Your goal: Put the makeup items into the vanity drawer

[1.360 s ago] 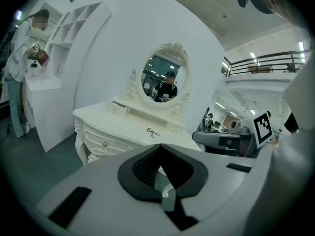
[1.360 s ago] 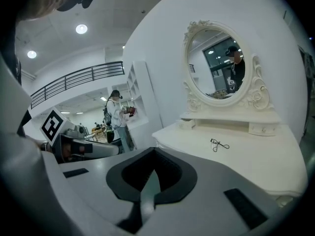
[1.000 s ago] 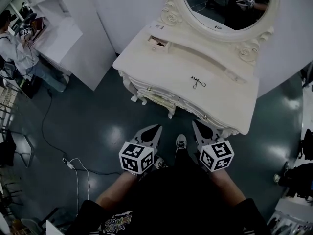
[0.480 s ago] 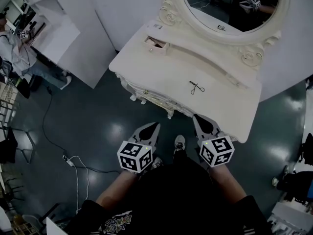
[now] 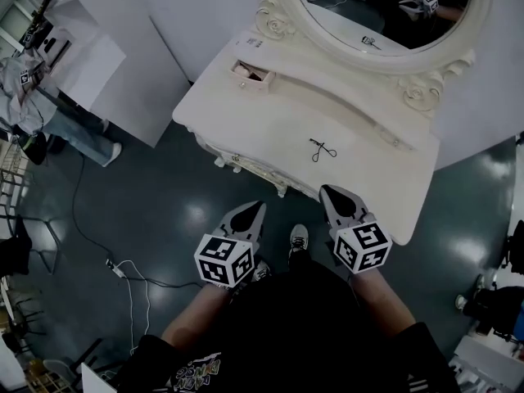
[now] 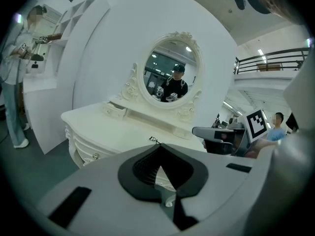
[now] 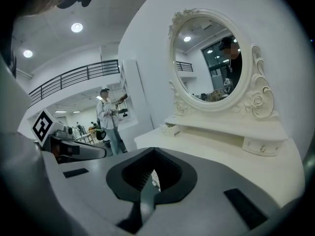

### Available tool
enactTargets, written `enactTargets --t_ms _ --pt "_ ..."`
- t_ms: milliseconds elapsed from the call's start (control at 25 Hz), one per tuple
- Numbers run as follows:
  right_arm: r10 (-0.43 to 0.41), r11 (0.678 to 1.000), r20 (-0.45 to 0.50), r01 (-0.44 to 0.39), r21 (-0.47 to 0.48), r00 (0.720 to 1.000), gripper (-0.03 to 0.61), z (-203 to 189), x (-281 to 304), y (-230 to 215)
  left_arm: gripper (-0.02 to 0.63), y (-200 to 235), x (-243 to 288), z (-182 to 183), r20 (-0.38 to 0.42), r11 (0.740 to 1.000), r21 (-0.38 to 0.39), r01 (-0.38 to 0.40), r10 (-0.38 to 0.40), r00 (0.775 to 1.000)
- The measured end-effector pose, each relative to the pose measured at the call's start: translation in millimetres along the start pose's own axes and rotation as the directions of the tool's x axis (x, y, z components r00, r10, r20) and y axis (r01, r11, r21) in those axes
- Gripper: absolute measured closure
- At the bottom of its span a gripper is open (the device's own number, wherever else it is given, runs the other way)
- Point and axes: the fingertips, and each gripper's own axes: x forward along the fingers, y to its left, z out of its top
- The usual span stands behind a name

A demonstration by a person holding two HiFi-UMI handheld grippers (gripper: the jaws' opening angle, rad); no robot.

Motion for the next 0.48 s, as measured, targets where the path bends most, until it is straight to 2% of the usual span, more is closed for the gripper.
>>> enactTargets --t_ms 480 --pt "0.010 0.999 -0.043 -0.012 -0.040 0.999 0.549 8 24 -47 0.614 0 52 12 -0.010 1.000 -0.019 -0.014 0.014 1.000"
